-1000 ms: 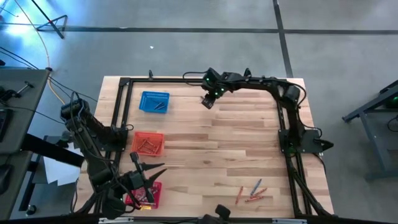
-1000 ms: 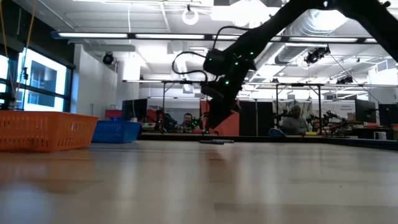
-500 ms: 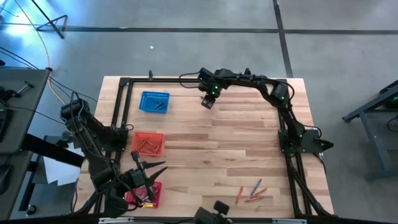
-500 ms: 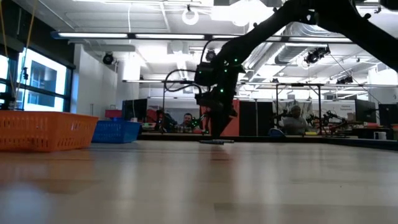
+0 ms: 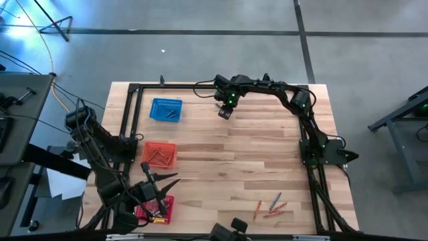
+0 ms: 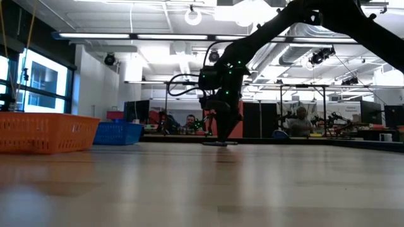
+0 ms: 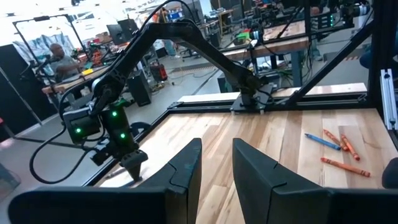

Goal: Sort crayons
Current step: Put the blue crayon into the blue bin

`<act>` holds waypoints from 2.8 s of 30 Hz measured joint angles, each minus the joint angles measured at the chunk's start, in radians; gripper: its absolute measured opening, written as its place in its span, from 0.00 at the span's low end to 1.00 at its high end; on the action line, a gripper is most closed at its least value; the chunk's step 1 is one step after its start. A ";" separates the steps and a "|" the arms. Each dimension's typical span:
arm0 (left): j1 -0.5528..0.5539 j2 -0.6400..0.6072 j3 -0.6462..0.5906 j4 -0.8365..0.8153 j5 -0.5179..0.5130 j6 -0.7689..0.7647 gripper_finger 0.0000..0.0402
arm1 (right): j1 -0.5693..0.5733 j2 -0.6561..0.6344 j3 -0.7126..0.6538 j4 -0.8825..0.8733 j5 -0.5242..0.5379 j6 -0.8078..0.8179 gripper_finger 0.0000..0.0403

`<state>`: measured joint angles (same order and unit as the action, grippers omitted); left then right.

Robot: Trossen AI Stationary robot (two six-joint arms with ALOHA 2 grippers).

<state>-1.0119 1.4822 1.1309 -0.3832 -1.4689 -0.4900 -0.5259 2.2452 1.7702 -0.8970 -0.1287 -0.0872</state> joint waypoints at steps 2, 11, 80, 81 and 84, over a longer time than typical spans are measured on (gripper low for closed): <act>0.000 0.000 0.000 0.000 0.000 -0.005 0.19 | -0.002 0.000 0.000 0.004 0.001 0.000 0.24; 0.000 0.000 0.000 -0.005 0.000 -0.004 0.19 | -0.004 0.046 0.009 -0.026 -0.005 -0.008 0.24; 0.385 0.001 -0.155 0.027 0.116 -0.263 0.19 | 0.588 -0.975 -0.900 0.867 0.244 0.472 0.00; 0.399 0.001 -0.155 0.084 0.125 -0.191 0.19 | 0.603 -0.975 -0.912 0.901 0.250 0.467 0.00; 0.429 0.001 -0.155 0.241 0.146 0.029 0.19 | 0.646 -0.975 -0.942 0.968 0.312 0.446 0.00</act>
<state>-0.5829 1.4834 0.9760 -0.1419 -1.3232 -0.4611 0.1202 1.2705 0.8286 0.0706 0.1832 0.3587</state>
